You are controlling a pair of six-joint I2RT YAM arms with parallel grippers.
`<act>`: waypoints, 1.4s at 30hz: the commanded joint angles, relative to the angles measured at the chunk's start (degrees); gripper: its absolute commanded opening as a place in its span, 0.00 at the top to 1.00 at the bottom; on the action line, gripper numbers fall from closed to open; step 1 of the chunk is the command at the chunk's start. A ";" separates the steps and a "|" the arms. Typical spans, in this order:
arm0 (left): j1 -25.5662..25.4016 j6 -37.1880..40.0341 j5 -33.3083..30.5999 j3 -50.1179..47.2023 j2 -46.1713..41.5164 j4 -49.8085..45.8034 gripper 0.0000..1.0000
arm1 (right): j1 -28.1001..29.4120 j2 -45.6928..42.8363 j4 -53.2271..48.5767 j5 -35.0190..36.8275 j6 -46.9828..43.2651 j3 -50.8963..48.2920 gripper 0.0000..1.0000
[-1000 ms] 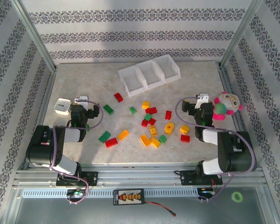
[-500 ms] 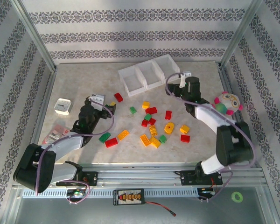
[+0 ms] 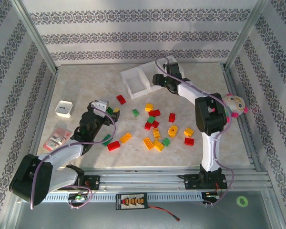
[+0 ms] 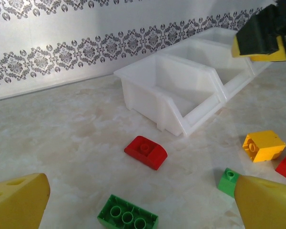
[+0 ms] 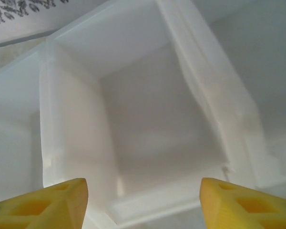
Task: Sort the legos into containers by color
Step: Move the container to the top-center of the table.
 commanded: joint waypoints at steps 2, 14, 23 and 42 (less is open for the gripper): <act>-0.74 0.99 -0.65 -0.62 -1.73 -1.89 0.01 | 1.74 6.44 -6.18 -4.40 4.66 9.87 0.43; -0.76 0.33 -1.42 -2.25 -5.10 -2.86 0.01 | 5.75 10.40 -5.96 -14.81 8.19 14.24 0.54; -0.68 -1.05 -1.87 -2.32 -6.15 -4.11 0.01 | 9.20 11.90 -0.71 -21.30 12.63 15.55 0.54; -1.83 1.84 13.57 -0.22 -5.96 -5.74 0.01 | 8.58 -21.20 -2.16 8.68 -1.85 -20.95 0.30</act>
